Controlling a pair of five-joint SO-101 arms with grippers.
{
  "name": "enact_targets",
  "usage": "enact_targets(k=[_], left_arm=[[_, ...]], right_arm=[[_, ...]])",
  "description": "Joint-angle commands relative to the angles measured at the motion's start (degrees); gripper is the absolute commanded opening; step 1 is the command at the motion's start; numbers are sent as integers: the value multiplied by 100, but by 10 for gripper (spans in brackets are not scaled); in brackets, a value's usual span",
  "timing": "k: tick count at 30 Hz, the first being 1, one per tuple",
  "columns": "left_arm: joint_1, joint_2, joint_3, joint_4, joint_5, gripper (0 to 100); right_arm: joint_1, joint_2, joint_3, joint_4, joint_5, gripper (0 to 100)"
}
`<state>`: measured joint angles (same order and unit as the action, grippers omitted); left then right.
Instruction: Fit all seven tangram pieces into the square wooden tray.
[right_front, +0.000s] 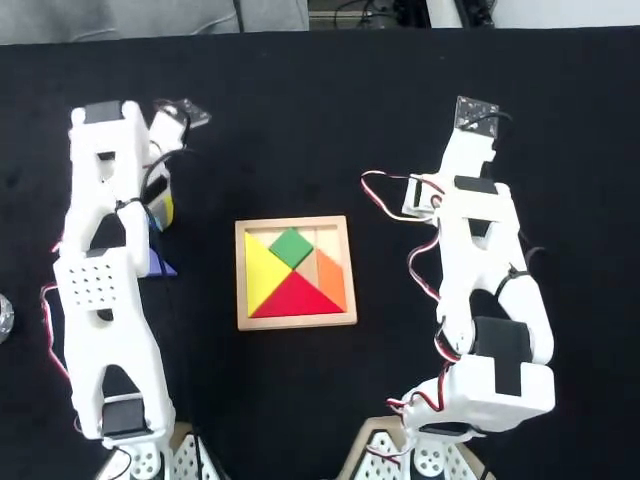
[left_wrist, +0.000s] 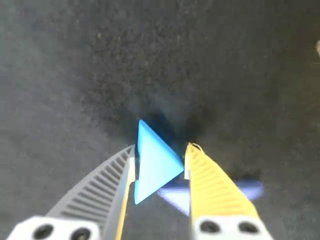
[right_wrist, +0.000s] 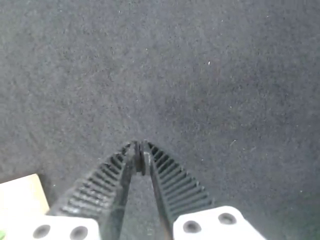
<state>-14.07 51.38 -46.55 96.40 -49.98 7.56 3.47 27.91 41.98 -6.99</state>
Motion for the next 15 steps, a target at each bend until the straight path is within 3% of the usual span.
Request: enact_targets(k=[1,7,15], left_arm=[[382,-132,-1349,448,18,84],[1051,-545,-1376,457,-281,84],[2484,-2198,400,440,-1495,84]], right_arm=[[-53,-321,-31,-97,44,11],[26,-321,-57,-141,35,11],[255,-321,-22,-308,-97,11]])
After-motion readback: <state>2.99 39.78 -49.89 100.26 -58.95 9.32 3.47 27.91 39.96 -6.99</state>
